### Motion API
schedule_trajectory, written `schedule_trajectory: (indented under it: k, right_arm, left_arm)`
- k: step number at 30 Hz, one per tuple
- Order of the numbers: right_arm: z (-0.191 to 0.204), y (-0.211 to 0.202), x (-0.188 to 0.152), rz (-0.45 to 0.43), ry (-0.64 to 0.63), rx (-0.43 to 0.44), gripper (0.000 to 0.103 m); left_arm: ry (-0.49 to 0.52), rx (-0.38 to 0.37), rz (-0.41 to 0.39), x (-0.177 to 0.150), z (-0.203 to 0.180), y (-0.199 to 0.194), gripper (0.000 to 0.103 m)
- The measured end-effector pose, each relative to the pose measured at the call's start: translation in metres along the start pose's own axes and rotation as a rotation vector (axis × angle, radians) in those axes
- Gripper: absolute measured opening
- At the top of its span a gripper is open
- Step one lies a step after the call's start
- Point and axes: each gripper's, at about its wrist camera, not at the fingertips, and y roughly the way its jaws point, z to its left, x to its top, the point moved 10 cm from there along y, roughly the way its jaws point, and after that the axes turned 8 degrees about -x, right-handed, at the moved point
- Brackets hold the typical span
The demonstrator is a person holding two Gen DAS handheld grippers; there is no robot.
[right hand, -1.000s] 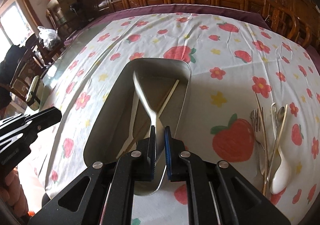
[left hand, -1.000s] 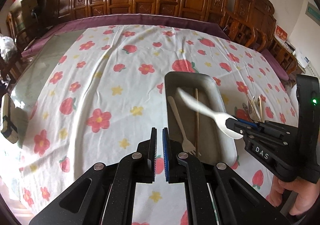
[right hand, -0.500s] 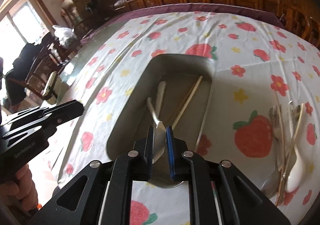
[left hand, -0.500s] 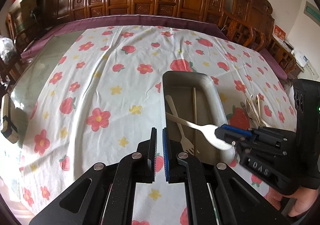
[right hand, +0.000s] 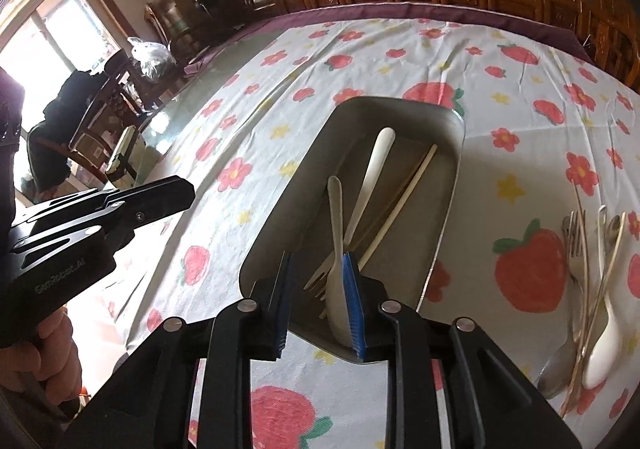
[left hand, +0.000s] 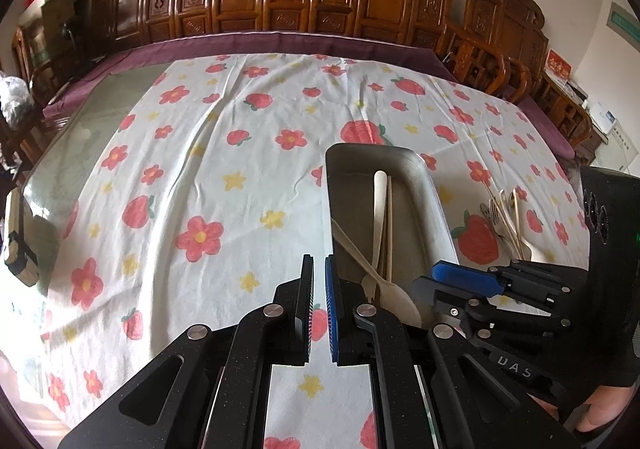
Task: Organize utensils
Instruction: 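Lower the white spoon into the grey tray and open the right tool, then move the right tool to a light wooden chopstick and grasp it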
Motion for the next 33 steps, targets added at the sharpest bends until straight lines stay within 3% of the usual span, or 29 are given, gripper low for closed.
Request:
schedule_trajectory:
  k: [4,7,8,22,33]
  right_arm:
    - [-0.007,-0.013,0.000,-0.029,-0.027,-0.027,0.027]
    - [-0.015,-0.027,-0.003,-0.052,-0.039,-0.045,0.027]
    - [-0.019,-0.032,-0.005,-0.059,-0.042,-0.050,0.027]
    - [-0.126,-0.104,-0.052,-0.109,0.008,-0.173,0.027]
    - [-0.199,-0.104,-0.083,-0.071,0.062,-0.252,0.027]
  left_arm:
    - [0.009,-0.004,-0.007,0.002,-0.006,-0.004,0.007]
    - [0.019,-0.002,-0.017,0.004,-0.013,-0.007,0.020]
    - [0.023,-0.003,-0.018,0.004,-0.016,-0.008,0.021]
    - [0.063,-0.027,0.003,-0.007,-0.070,0.000,0.036]
    - [0.115,-0.073,0.038,-0.022,-0.128,0.023,0.042]
